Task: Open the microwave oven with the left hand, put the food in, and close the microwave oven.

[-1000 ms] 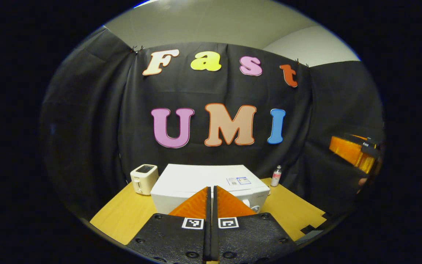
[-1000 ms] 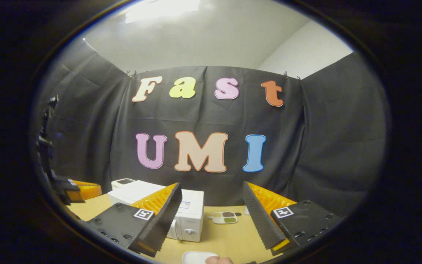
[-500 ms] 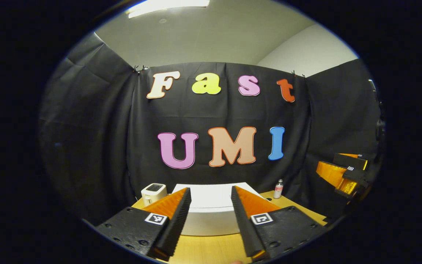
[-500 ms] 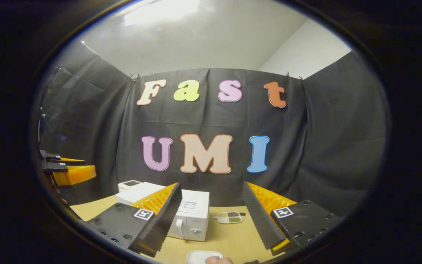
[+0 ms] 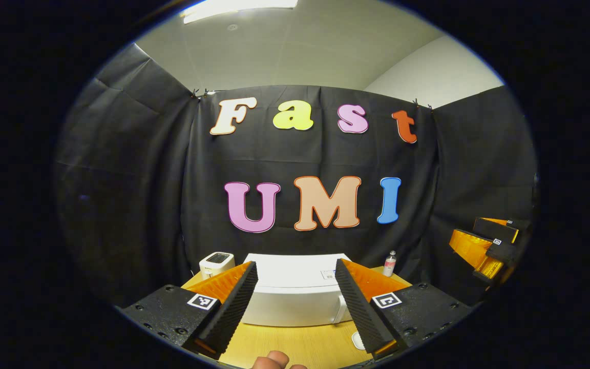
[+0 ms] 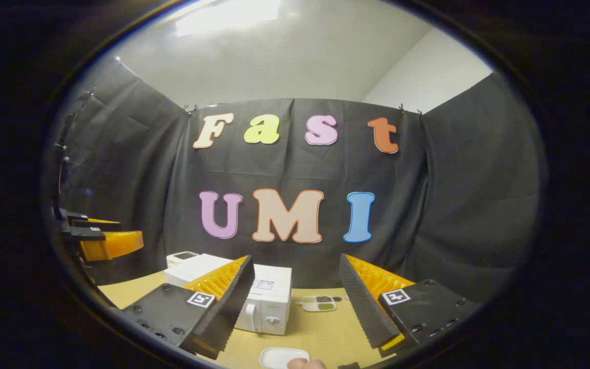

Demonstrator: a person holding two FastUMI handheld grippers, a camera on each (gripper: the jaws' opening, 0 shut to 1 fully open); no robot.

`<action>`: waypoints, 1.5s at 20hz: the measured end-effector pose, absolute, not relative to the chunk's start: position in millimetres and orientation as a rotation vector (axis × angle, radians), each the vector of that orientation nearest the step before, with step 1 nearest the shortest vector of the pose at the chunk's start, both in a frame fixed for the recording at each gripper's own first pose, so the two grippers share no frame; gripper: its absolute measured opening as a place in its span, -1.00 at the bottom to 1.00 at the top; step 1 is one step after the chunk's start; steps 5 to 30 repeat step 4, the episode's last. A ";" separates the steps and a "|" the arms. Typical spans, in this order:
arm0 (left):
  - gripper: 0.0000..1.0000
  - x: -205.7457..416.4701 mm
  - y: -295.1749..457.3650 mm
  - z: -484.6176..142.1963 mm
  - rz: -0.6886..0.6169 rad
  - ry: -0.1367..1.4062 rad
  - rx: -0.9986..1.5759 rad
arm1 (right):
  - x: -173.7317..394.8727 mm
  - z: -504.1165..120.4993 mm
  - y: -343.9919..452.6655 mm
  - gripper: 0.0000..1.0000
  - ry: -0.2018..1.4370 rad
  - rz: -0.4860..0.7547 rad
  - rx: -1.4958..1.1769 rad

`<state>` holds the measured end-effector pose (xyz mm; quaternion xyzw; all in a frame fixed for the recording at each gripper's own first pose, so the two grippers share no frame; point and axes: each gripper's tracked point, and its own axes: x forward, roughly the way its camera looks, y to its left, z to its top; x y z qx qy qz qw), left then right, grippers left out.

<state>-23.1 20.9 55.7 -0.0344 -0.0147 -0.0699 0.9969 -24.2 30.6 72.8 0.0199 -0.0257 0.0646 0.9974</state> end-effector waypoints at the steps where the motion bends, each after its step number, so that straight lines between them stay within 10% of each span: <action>1: 0.89 -24.5 19.9 55.9 -0.141 -0.029 -0.067 | -25.2 71.8 29.0 0.93 -0.051 0.128 0.039; 30: 0.88 -23.5 18.0 54.4 -0.140 -0.024 -0.061 | -25.1 71.1 26.9 0.93 -0.048 0.127 0.046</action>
